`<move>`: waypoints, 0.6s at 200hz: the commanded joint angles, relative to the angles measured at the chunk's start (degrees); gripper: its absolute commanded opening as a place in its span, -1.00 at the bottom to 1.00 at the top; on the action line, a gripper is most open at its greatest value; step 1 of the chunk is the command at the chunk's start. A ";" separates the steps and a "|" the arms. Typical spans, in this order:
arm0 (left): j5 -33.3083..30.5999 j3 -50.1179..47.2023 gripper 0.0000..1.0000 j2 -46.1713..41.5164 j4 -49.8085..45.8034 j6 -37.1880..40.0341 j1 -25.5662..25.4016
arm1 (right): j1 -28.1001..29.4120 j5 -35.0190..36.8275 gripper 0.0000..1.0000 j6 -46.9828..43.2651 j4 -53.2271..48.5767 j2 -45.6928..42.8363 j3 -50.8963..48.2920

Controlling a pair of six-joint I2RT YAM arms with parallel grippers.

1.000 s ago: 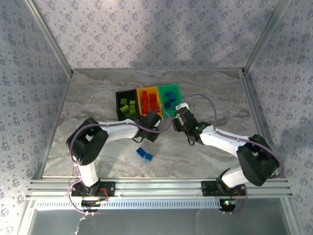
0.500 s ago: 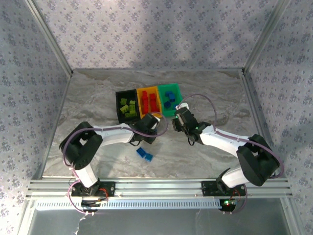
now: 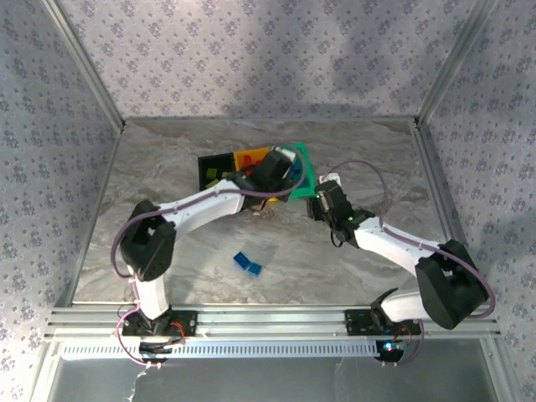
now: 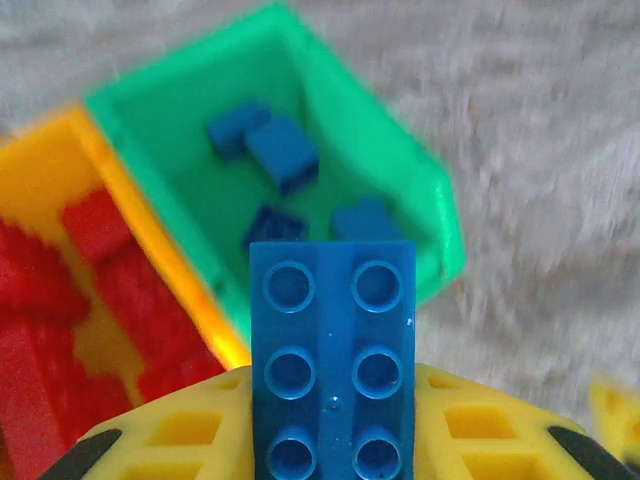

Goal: Sort the legos into containers by color
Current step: Place the lego in the container.

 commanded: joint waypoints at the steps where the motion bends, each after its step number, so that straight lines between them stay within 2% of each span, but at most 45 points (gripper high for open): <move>1: -4.40 11.51 -0.72 8.20 -12.23 0.17 -0.17 | -1.44 -3.37 0.30 2.74 1.47 -2.05 -1.61; 33: -5.12 30.34 -0.66 19.98 -22.50 -0.35 1.13 | -1.83 -4.95 0.30 3.03 2.27 -1.72 -1.87; 60: -5.02 39.08 -0.53 25.90 -25.48 -0.08 2.09 | -1.65 -5.87 0.30 2.83 2.55 -1.58 -1.80; 89: -4.41 42.95 0.31 27.21 -28.21 -0.18 2.71 | -1.02 -7.09 0.30 1.39 3.70 -1.44 -2.15; 113: -4.06 40.01 0.58 23.90 -28.15 0.45 2.68 | -0.63 -10.19 0.30 0.29 4.63 -1.24 -2.04; 120: -3.86 38.08 0.61 22.22 -27.63 0.45 2.70 | -0.33 -10.97 0.30 0.05 4.82 -1.22 -2.00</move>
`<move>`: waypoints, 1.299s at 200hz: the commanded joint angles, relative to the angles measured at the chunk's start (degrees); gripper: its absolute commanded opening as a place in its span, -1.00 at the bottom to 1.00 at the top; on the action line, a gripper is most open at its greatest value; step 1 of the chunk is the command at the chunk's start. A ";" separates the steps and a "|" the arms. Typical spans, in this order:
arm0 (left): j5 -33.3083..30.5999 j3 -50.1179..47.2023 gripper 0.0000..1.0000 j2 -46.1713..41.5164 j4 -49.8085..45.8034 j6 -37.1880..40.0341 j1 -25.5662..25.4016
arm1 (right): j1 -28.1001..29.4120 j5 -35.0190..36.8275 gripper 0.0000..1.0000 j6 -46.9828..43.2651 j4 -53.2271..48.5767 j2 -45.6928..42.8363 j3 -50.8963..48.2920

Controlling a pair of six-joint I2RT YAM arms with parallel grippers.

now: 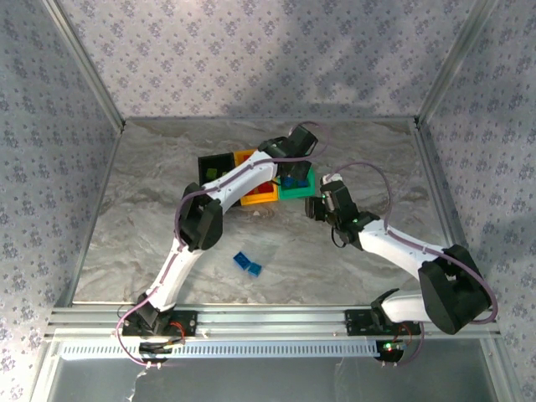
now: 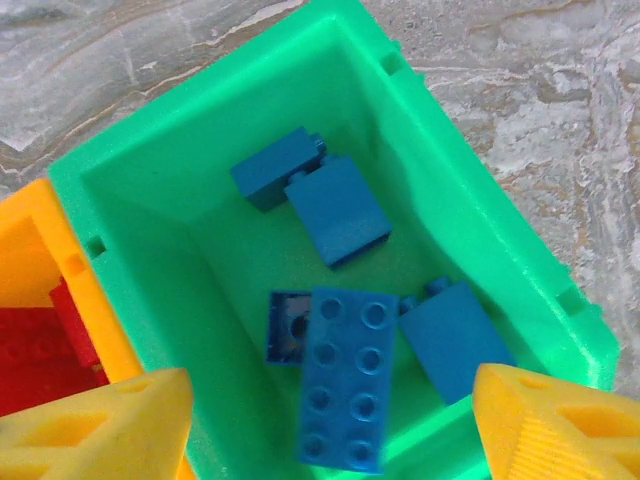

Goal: Sort the legos into containers by color
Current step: Place the lego in the container, then pick up the lego from the bottom-center of the table.

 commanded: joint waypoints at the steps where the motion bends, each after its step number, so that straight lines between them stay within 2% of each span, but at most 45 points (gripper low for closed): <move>1: -0.04 -1.92 0.61 -5.80 -2.32 0.67 -0.24 | 0.85 -3.72 0.30 -1.44 1.75 -0.13 -0.61; 28: 0.45 -15.07 0.62 -16.62 2.75 0.00 -0.23 | 2.44 -8.85 0.30 -4.68 2.33 -0.14 -0.34; 56: 0.41 -35.87 0.61 -31.58 8.38 -2.79 0.95 | 5.66 -18.29 0.30 -7.37 -2.16 0.78 1.88; 94: 7.59 -60.97 0.60 -49.29 12.13 -8.09 6.56 | 18.74 -19.46 0.33 -7.62 -4.65 2.27 1.50; 120: 13.59 -73.13 0.59 -57.90 14.50 -10.57 9.34 | 26.39 -19.76 0.37 -8.88 -7.69 5.29 4.05; 141: 14.96 -78.08 0.59 -61.31 13.50 -12.00 10.77 | 29.89 -19.61 0.37 -10.75 -9.67 8.80 6.55; 183: 16.76 -84.14 0.59 -66.36 13.73 -13.97 12.90 | 31.73 -21.61 0.38 -13.29 -12.86 17.52 12.91; 229: 22.80 -85.36 0.59 -67.38 11.15 -14.15 13.73 | 33.96 -20.94 0.35 -13.42 -15.66 23.57 16.67; 242: 23.69 -85.82 0.59 -67.82 10.61 -14.47 13.74 | 34.05 -19.93 0.25 -13.39 -16.07 24.25 16.68; 260: 25.72 -86.49 0.59 -68.53 10.81 -15.91 13.68 | 34.05 -17.93 -0.11 -13.13 -16.98 24.45 16.58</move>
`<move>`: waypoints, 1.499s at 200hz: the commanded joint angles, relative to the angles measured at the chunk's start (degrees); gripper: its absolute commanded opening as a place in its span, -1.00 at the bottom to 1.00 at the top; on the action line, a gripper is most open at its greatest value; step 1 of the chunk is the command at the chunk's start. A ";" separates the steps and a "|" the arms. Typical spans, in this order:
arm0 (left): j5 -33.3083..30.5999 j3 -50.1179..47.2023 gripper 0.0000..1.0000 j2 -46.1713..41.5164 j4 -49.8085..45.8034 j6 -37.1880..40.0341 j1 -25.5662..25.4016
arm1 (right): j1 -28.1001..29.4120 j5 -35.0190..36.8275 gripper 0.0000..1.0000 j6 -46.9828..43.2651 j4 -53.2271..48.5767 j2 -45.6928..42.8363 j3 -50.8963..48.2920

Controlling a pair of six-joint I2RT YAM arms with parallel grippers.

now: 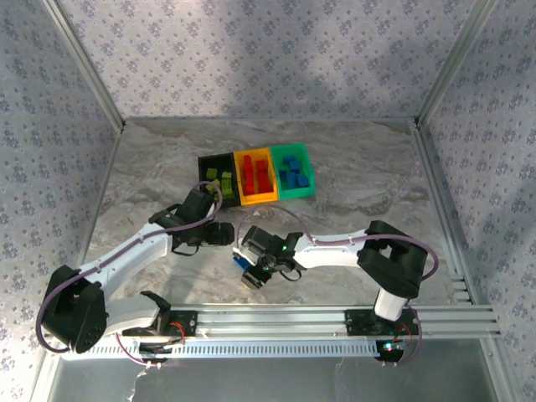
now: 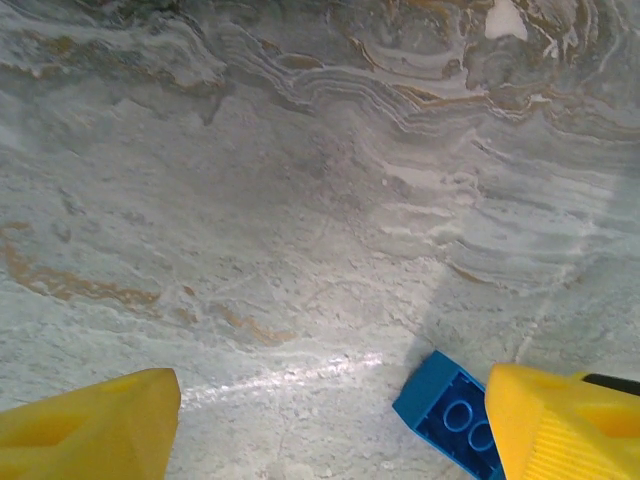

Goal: Sort the legos into containers by color
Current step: Pick up the lego from the bottom-center of the table, then place the lego in the container.

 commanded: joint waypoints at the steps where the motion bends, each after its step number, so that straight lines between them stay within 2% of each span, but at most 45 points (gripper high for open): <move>1: 4.24 -0.95 0.59 -1.72 -1.18 -2.16 0.36 | 0.07 2.44 -0.12 -0.22 -3.42 0.75 1.11; 25: 8.93 -2.61 0.59 -1.94 1.38 -5.29 -0.21 | -0.45 4.64 -0.32 -0.51 -4.54 -0.65 0.63; 60: 8.56 -4.41 0.57 -1.51 2.64 -9.95 -4.42 | -4.90 6.15 -0.37 1.25 -2.77 -6.98 -3.81; 103: 5.35 -3.82 0.57 1.89 3.74 -16.44 -12.19 | -13.99 6.55 -0.35 3.84 -1.13 -18.91 -10.41; 148: -0.35 1.86 0.58 9.18 1.02 -21.62 -16.32 | -20.98 6.12 -0.33 3.33 -2.98 -26.89 -12.95; 181: -7.28 8.56 0.58 16.19 -6.10 -24.64 -19.65 | -22.79 5.48 -0.32 3.33 -3.11 -31.11 -14.78; 219: -8.10 11.29 0.52 22.37 -9.04 -33.05 -23.26 | -24.03 5.02 -0.30 3.23 -3.14 -34.06 -16.60; 247: -11.97 13.12 0.53 24.61 -11.06 -39.10 -26.60 | -24.19 4.06 -0.29 3.37 -2.14 -34.20 -17.39; 279: -11.99 13.26 0.52 25.70 -8.70 -39.84 -26.90 | -24.07 3.48 -0.29 2.91 -1.53 -33.49 -17.04; 300: -13.87 14.02 0.43 25.84 -9.82 -39.79 -26.77 | -24.06 3.50 -0.29 2.82 -1.42 -33.58 -16.96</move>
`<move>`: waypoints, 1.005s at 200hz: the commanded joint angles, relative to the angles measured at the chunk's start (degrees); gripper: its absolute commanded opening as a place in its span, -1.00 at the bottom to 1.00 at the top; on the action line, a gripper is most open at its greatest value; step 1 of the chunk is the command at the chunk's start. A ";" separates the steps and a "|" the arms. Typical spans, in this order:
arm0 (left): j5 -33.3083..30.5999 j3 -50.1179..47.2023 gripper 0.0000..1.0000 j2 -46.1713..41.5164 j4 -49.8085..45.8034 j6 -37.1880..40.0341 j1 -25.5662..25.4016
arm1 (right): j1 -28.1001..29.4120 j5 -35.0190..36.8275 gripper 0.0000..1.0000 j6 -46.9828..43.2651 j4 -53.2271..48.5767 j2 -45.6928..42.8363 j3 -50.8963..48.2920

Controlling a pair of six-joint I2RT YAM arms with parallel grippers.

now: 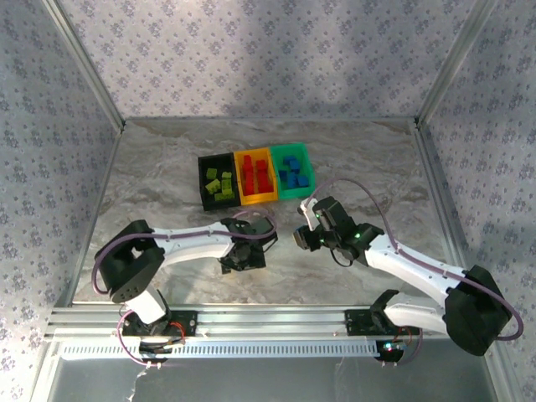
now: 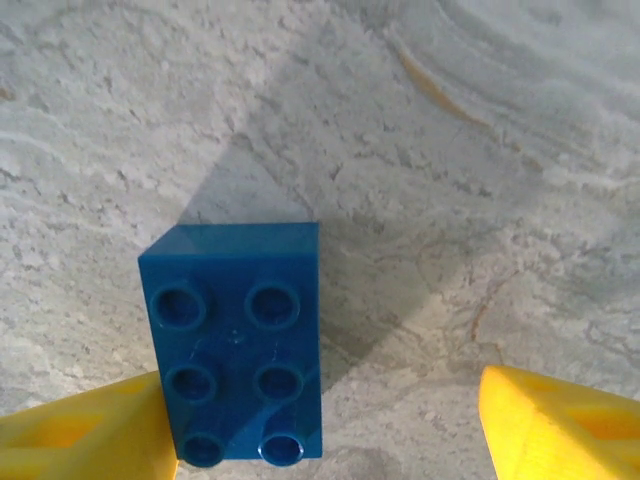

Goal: Sort the legos into containers by color
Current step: Place the lego in the container.

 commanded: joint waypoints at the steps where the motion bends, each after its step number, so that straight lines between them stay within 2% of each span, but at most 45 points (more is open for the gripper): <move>1: -3.27 2.11 0.43 0.55 -2.38 -2.99 0.03 | -0.21 -0.79 -0.29 0.05 0.47 -0.05 -0.30; 34: -4.64 1.49 0.32 0.28 -3.43 -0.77 1.99 | -0.26 -0.62 -0.29 0.33 0.39 -0.56 -0.52; 55: -3.10 0.98 -0.02 0.68 -0.93 1.63 2.54 | -1.01 0.00 -0.29 1.25 0.17 -0.68 0.15; 72: -2.57 1.33 -0.08 1.62 0.16 3.32 2.72 | -2.90 1.08 -0.29 2.65 -0.17 -0.48 1.28; 84: -2.42 1.60 -0.31 2.40 0.70 4.60 2.71 | -4.93 1.09 -0.28 3.95 -0.44 0.14 2.71; 113: -2.46 1.32 -0.34 2.97 3.19 6.18 2.76 | -9.77 0.24 -0.28 6.72 -1.78 4.24 8.15; 124: -2.67 1.41 -0.37 2.64 3.44 6.84 2.79 | -11.08 0.06 -0.28 7.65 -2.19 7.08 11.22; 132: -2.90 1.40 -0.47 2.14 3.67 7.47 2.71 | -11.95 -0.52 -0.28 8.32 -2.31 9.54 13.61; 158: -3.77 1.88 -0.47 -0.02 4.54 9.32 2.71 | -13.87 -2.34 -0.28 9.93 -2.32 19.39 23.36; 201: -6.07 5.11 -0.47 -2.95 3.30 12.99 3.64 | -15.25 0.84 -0.26 8.53 -7.62 38.78 44.51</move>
